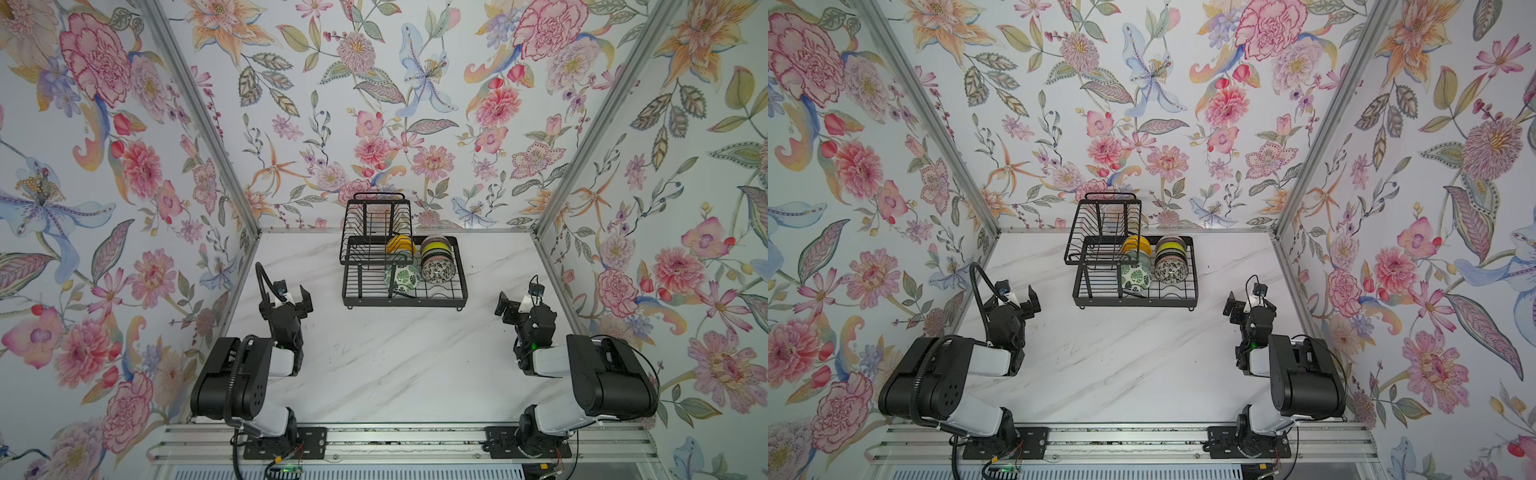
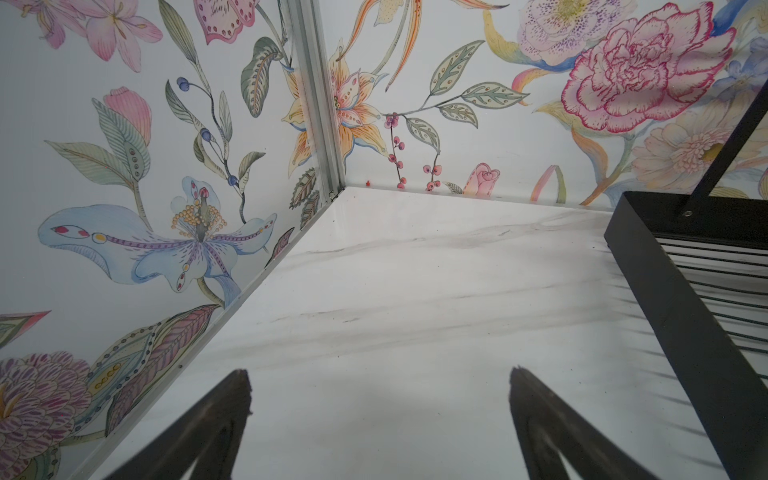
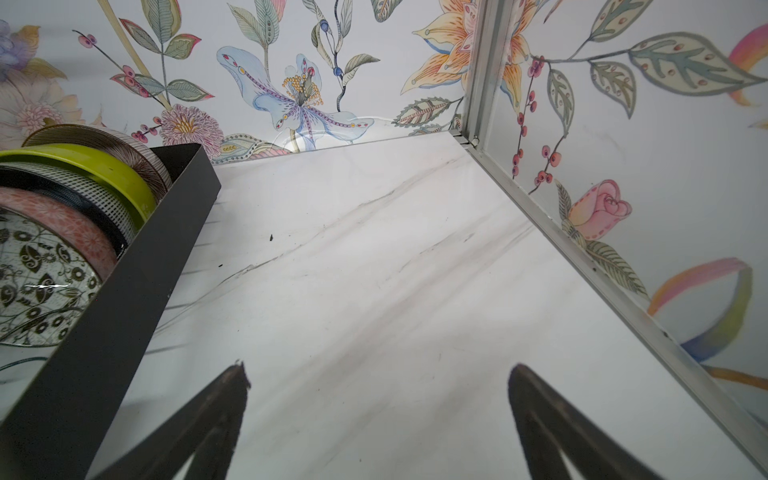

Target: Load the bowls into the dish rack

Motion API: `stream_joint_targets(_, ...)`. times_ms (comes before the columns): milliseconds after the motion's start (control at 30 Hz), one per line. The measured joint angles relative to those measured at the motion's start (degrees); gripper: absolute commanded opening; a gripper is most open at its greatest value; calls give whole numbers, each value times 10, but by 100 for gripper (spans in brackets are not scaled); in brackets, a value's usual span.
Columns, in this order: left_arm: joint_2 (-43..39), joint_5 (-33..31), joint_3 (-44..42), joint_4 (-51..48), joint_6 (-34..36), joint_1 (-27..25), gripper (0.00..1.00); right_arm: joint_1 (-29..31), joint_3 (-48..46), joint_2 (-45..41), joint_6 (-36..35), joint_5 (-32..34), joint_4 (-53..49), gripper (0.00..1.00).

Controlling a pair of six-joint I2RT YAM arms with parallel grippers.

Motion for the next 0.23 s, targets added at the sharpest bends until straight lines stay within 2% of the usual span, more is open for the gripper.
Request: stream_joint_targets(233,0,0,0,0,0,0,99,-1,5,0,0,-1,-5,99)
